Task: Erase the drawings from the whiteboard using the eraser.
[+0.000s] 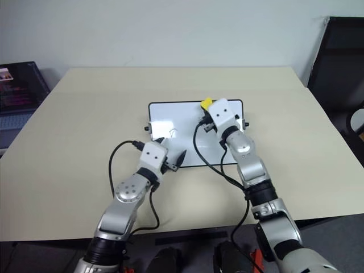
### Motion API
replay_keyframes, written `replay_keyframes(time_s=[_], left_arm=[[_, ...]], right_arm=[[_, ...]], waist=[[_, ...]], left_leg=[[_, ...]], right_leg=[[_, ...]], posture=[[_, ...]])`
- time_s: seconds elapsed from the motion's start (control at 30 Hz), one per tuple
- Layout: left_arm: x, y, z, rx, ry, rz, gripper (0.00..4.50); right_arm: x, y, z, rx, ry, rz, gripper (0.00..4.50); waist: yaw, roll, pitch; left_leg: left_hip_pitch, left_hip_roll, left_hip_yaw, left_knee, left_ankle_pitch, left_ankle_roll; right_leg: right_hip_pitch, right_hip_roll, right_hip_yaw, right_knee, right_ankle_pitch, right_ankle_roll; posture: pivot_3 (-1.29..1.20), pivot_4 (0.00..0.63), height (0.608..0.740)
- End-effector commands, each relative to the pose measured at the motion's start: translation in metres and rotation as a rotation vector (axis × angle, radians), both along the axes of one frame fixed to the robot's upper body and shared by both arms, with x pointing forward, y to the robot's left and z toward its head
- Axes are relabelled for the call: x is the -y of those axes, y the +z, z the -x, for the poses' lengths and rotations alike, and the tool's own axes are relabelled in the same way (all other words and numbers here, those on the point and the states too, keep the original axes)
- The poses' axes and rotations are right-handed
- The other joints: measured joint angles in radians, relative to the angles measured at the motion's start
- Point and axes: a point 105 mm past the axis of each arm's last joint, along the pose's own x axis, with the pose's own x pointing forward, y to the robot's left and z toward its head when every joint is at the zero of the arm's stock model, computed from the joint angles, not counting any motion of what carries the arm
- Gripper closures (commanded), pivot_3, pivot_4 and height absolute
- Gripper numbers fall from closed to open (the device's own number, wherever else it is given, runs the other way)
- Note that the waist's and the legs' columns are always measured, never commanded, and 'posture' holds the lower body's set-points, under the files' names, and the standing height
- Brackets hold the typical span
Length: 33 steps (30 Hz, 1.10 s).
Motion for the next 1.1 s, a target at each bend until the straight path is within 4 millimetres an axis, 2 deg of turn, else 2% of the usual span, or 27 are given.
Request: replay_keyframes(time_s=[0.03,0.3,0.83,1.1], left_arm=[[0.002,0.012,0.0,0.041,-0.009,0.019,0.0],[0.007,0.012,0.002,0.049,-0.045,0.03,0.0],[-0.002,0.01,0.002,0.044,-0.011,0.022,0.0],[-0.003,0.012,0.001,0.046,-0.008,0.023,0.0]], right_arm=[[-0.006,0.016,0.002,0.064,0.019,0.011,3.38],[-0.012,-0.001,0.005,0.022,0.031,0.014,3.38],[-0.015,-0.03,0.003,-0.049,0.049,0.096,3.38],[0.001,-0.062,0.011,-0.138,0.045,0.188,3.38]], waist=[[0.0,0.0,0.0],[-0.001,0.0,0.0],[-0.002,0.0,0.0],[-0.002,0.0,-0.001]], left_leg=[[0.0,0.0,0.0,0.0,0.0,0.0],[0.0,0.0,0.0,0.0,0.0,0.0],[0.002,0.0,0.0,0.0,0.0,0.0],[0.004,0.0,0.001,0.0,0.0,0.0]], right_leg=[[0.0,0.0,0.0,0.0,0.0,0.0],[0.0,0.0,0.0,0.001,0.0,0.0],[0.001,0.0,0.0,0.001,0.0,0.0],[0.002,0.0,0.0,0.002,0.0,0.0]], posture=[[0.0,0.15,0.74],[0.0,0.15,0.74],[0.0,0.15,0.74],[0.0,0.15,0.74]])
